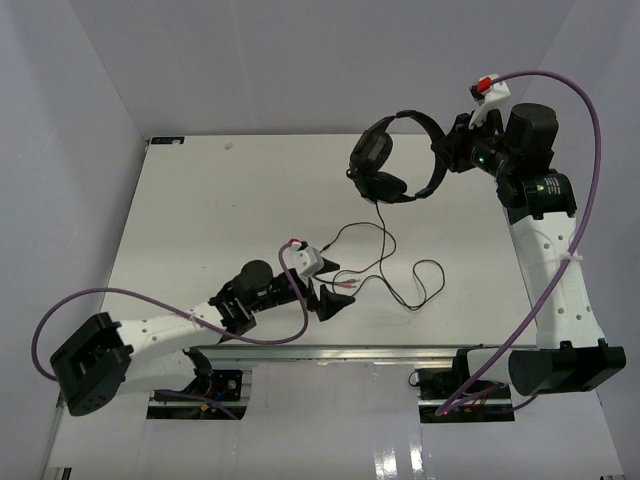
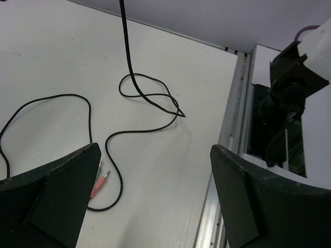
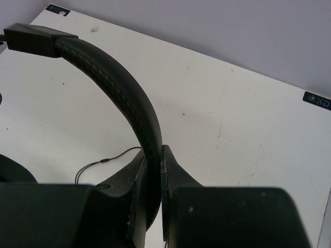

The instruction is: Wrap the headphones

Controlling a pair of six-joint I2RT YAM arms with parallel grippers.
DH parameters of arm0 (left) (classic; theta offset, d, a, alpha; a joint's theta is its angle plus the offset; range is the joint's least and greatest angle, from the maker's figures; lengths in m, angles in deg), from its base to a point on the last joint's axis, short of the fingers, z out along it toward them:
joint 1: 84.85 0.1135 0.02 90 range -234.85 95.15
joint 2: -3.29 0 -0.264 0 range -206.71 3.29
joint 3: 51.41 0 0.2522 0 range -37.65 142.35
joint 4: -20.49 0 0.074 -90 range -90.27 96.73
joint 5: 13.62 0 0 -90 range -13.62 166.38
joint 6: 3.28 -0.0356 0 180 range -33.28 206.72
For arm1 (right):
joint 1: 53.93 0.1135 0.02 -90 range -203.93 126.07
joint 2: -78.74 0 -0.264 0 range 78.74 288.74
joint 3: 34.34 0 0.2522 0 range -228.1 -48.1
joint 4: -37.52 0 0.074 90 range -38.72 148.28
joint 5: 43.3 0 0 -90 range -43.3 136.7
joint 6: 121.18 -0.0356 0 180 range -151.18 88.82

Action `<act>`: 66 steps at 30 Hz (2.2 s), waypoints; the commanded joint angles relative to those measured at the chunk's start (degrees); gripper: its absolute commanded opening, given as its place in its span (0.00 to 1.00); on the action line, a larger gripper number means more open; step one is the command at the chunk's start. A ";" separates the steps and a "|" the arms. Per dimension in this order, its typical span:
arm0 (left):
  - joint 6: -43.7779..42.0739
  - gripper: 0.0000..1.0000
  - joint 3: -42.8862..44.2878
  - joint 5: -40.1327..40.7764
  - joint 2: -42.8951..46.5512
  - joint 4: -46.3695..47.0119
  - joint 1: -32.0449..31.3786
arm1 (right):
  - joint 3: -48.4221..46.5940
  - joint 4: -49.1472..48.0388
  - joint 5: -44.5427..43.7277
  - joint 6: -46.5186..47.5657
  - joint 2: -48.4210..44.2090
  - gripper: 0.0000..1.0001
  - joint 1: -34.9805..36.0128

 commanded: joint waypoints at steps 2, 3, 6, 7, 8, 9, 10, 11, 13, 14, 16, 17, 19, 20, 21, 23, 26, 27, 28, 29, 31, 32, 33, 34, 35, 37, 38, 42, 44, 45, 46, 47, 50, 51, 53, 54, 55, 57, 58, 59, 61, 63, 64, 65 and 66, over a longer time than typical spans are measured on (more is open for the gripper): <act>-6.90 0.98 6.60 12.48 -17.22 20.92 -4.75 | -4.71 -1.05 1.35 -7.27 -0.44 0.08 -2.48; -7.36 0.98 8.61 14.44 -19.47 22.89 -5.14 | -4.71 -1.11 1.92 -8.16 -0.58 0.08 -3.18; -7.35 0.98 12.32 16.37 -28.11 27.07 -6.34 | -4.73 -1.10 3.70 -9.83 -1.21 0.08 -4.75; -7.25 0.98 13.14 16.69 -29.92 29.08 -6.54 | -4.81 -1.03 4.11 -10.16 -1.38 0.08 -5.01; -6.98 0.98 13.86 16.96 -31.70 30.07 -7.05 | -4.90 -1.04 4.49 -10.44 -1.56 0.08 -5.26; -6.59 0.98 14.81 17.29 -34.65 31.35 -7.44 | -5.01 -1.09 5.22 -10.89 -1.84 0.08 -5.49; -6.34 0.98 15.75 17.48 -36.57 32.88 -7.90 | -5.07 -1.15 5.81 -11.31 -2.06 0.08 -5.65; -6.22 0.98 16.69 17.54 -37.61 34.62 -8.43 | -5.06 -1.21 6.27 -11.72 -2.24 0.08 -5.77; -5.80 0.98 19.15 17.24 -41.83 36.88 -9.50 | -4.71 -1.35 7.15 -12.71 -2.51 0.08 -6.18; -5.26 0.98 20.28 16.86 -43.41 37.23 -9.87 | -4.47 -1.49 7.69 -13.06 -2.67 0.08 -6.30; -3.87 0.98 22.87 16.60 -45.67 37.58 -10.53 | -3.84 -1.60 8.49 -13.54 -3.03 0.08 -6.30; -3.45 0.98 23.94 16.66 -47.09 37.76 -11.01 | -3.60 -1.72 8.79 -13.72 -3.27 0.08 -6.30; -1.90 0.96 25.08 17.01 -49.37 39.63 -11.88 | -3.16 -2.01 9.23 -14.15 -3.43 0.08 -7.61; -1.12 0.94 25.65 16.98 -50.69 40.38 -12.19 | -2.97 -2.17 9.47 -14.43 -3.51 0.08 -8.00; -0.35 0.91 26.12 16.76 -51.91 40.70 -12.37 | -2.82 -2.29 9.71 -14.67 -3.56 0.08 -8.11; 0.79 0.80 27.17 16.58 -53.11 40.60 -12.72 | -2.61 -2.35 10.21 -14.96 -3.81 0.08 -8.48; 2.19 0.59 27.07 17.35 -54.48 40.53 -13.12 | -2.69 -2.35 10.79 -15.44 -3.95 0.08 -9.01; 2.64 0.56 26.45 17.63 -54.62 41.02 -13.17 | -2.79 -2.35 10.95 -15.60 -4.00 0.08 -9.22; 3.42 0.56 25.71 17.71 -54.66 41.87 -13.21 | -2.90 -2.35 11.13 -15.79 -4.04 0.08 -9.48; 4.20 0.56 24.96 17.79 -54.70 42.73 -13.24 | -3.01 -2.35 11.32 -15.97 -4.07 0.08 -9.74; 4.91 0.56 23.85 19.79 -54.79 43.95 -13.25 | -3.21 -2.35 11.86 -16.35 -4.08 0.08 -10.23; 5.19 0.56 23.61 20.10 -54.92 44.20 -13.25 | -3.16 -2.47 12.33 -16.75 -4.08 0.08 -10.50; 5.44 0.55 23.61 20.20 -55.06 44.32 -13.25 | -3.03 -2.61 12.70 -17.03 -4.11 0.08 -10.77; 5.67 0.53 23.75 20.23 -55.19 44.39 -13.25 | -2.86 -2.74 13.00 -17.23 -4.14 0.08 -11.04; 5.90 0.51 23.88 20.27 -55.32 44.46 -13.25 | -2.70 -2.87 13.30 -17.43 -4.17 0.08 -11.30; 6.45 0.50 24.34 20.39 -55.77 44.74 -13.25 | -2.61 -2.96 13.80 -17.85 -4.30 0.08 -11.61; 6.68 0.47 24.62 20.39 -56.08 44.93 -13.25 | -2.66 -2.96 14.02 -17.94 -4.37 0.08 -11.68; 7.14 0.19 25.33 19.18 -56.27 44.54 -13.25 | -2.94 -2.88 13.94 -17.78 -4.87 0.08 -11.92; 7.19 0.05 25.03 18.98 -55.75 43.91 -13.25 | -2.70 -2.93 14.00 -17.84 -5.04 0.08 -11.92; 7.17 0.00 24.73 18.89 -55.39 43.79 -13.25 | -2.49 -2.96 13.98 -17.84 -5.17 0.08 -11.92; 6.97 0.00 24.14 18.48 -54.88 43.79 -13.25 | -2.19 -2.96 13.88 -17.74 -5.24 0.08 -11.92; 6.73 0.00 23.58 17.62 -54.05 43.63 -13.25 | -1.99 -2.96 13.76 -17.62 -5.28 0.08 -11.92; 4.47 0.00 22.14 15.20 -50.89 40.15 -13.25 | -1.32 -2.88 13.54 -17.29 -5.58 0.08 -11.95; 3.42 0.00 21.61 14.25 -49.29 38.14 -13.31 | -1.16 -2.80 13.28 -17.03 -5.58 0.08 -12.01; -0.28 0.00 20.98 12.20 -45.35 31.54 -13.86 | -0.94 -2.35 12.17 -16.12 -5.58 0.08 -11.93; -3.23 0.00 21.52 12.05 -42.82 25.26 -14.54 | -0.46 -2.22 11.28 -15.57 -5.51 0.08 -11.92; -4.10 0.00 21.68 12.01 -42.06 23.39 -14.75 | -0.32 -2.17 11.02 -15.41 -5.37 0.08 -11.98; -7.83 0.00 22.20 10.10 -36.43 11.08 -15.53 | 0.63 -2.00 10.50 -14.80 -4.88 0.08 -11.92; -9.33 0.00 21.83 10.13 -34.96 8.44 -15.58 | 0.92 -2.00 10.73 -14.61 -4.78 0.08 -11.92; -10.85 0.00 21.43 10.24 -33.56 5.85 -15.61 | 1.18 -1.99 11.07 -14.44 -4.69 0.08 -11.92; -13.93 0.00 20.37 11.18 -31.35 0.70 -15.29 | 1.23 -1.92 12.91 -14.42 -4.52 0.08 -11.92; -15.40 0.00 18.99 10.77 -28.58 -2.72 -14.04 | 0.67 -1.98 15.34 -14.15 -4.52 0.08 -11.92; -16.06 0.00 18.55 10.29 -27.65 -4.08 -13.38 | 0.06 -1.95 16.49 -14.09 -4.57 0.08 -11.92; -16.50 0.00 18.32 9.63 -26.92 -5.62 -12.55 | -0.49 -1.77 18.02 -13.80 -4.61 0.08 -11.89; -16.93 0.00 18.19 8.98 -26.11 -7.48 -11.52 | -0.96 -1.42 19.79 -13.26 -4.58 0.08 -11.84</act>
